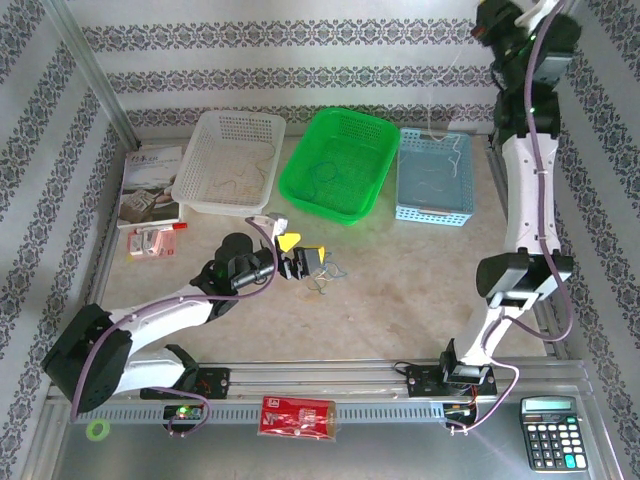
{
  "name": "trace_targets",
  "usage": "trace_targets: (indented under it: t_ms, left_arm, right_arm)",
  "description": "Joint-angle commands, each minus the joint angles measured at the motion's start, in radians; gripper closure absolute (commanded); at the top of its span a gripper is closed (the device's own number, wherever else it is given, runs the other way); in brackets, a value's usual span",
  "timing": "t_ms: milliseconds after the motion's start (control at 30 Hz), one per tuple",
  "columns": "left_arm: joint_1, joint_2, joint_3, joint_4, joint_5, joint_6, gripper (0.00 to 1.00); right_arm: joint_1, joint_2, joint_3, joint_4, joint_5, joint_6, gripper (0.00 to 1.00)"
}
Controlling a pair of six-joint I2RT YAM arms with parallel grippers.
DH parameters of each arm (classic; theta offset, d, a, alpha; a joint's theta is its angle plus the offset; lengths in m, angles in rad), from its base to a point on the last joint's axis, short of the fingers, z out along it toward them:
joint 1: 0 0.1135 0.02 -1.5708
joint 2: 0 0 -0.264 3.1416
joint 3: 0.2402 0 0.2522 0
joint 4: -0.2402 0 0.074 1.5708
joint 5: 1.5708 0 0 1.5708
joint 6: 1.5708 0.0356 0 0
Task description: Untangle the cables
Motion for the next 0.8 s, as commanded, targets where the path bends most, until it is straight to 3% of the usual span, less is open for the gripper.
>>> trace_targets:
  t_ms: [0,267,433,767]
  left_arm:
    - [-0.013,-0.040,0.028,-0.049,-0.014,0.014,0.00]
    - [-0.015,-0.098,0.010,-0.093,-0.028,0.015,0.00]
    - [-0.015,-0.111,-0.003,-0.099,-0.040,0.011,0.00]
    - [-0.016,-0.103,-0.012,-0.094,-0.046,0.012,0.00]
  right_arm:
    - [0.030,-0.081,-0.222,0.065,0.073,-0.040,1.00]
    - [0.083,-0.188,-0.640,0.204,0.156,-0.080,1.00]
    - [0.083,-0.200,-0.691,0.206,0.216,-0.117,1.00]
    - [0.086,-0.319,-0.800,0.205,0.570,-0.183,1.00]
